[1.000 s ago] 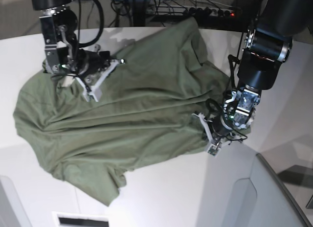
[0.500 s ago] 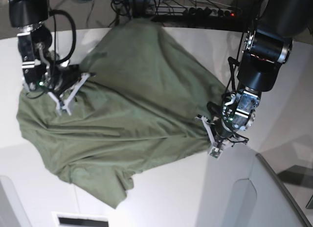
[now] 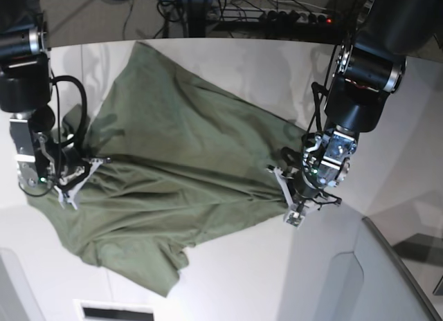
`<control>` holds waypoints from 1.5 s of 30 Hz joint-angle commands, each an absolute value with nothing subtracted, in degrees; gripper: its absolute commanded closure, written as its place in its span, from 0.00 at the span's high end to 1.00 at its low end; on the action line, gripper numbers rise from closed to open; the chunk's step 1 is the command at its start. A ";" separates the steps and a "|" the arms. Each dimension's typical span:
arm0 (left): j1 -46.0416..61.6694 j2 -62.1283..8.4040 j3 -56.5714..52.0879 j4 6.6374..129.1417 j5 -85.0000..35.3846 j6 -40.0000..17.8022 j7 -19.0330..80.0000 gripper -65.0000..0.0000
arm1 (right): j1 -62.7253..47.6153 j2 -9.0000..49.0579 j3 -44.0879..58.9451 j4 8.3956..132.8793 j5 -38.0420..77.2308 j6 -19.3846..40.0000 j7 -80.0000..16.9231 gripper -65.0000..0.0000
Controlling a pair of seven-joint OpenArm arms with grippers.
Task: Layout the t-shirt on the table in an organized manner, then fold the t-shirt properly
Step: 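Pull the grasped shirt edges with both grippers, bunching the fabric, then release the shirt with the right gripper and move it to a shirt corner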
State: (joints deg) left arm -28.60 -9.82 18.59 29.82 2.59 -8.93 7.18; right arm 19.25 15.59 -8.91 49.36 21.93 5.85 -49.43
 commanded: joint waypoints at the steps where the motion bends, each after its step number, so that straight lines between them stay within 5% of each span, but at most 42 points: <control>1: -29.76 -9.27 18.42 29.67 2.77 -9.10 8.22 0.00 | 20.35 16.22 -10.51 48.57 19.47 4.70 -48.57 0.00; 11: -33.63 -7.52 17.98 33.63 2.24 -9.10 8.92 0.00 | 20.79 19.38 -13.93 56.13 19.65 4.35 -48.57 0.00; 17: -22.90 -10.07 2.07 57.36 2.42 -10.07 20.35 0.00 | 6.02 19.65 -0.48 87.08 19.65 4.35 -53.93 0.01; 25: 0.84 -12.62 -14.46 90.95 2.42 -25.63 27.56 0.00 | -9.80 16.57 3.56 109.58 19.56 4.35 -62.90 0.03; 29: 9.98 -12.62 -21.85 95.78 2.33 -27.56 27.38 0.43 | -16.22 16.40 0.22 112.48 19.56 -2.42 -62.73 0.12; 31: 13.05 -12.44 -25.10 96.04 2.33 -28.53 25.98 0.53 | -17.36 16.40 -3.38 112.40 19.56 -9.80 -62.81 0.17; 36: 18.15 -11.03 -29.23 92.79 2.24 -29.67 16.31 0.56 | -17.98 16.66 -17.19 112.40 19.56 -24.40 -64.31 0.20; 45: 21.14 -10.42 -29.32 89.10 -8.13 -29.67 13.23 0.56 | -21.58 15.25 -21.05 112.57 19.91 -25.63 -54.99 0.19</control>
State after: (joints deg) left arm 21.02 -9.30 -28.84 88.29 -7.60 -30.04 14.44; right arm -21.89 15.55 -20.91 111.42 19.33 -25.87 -55.57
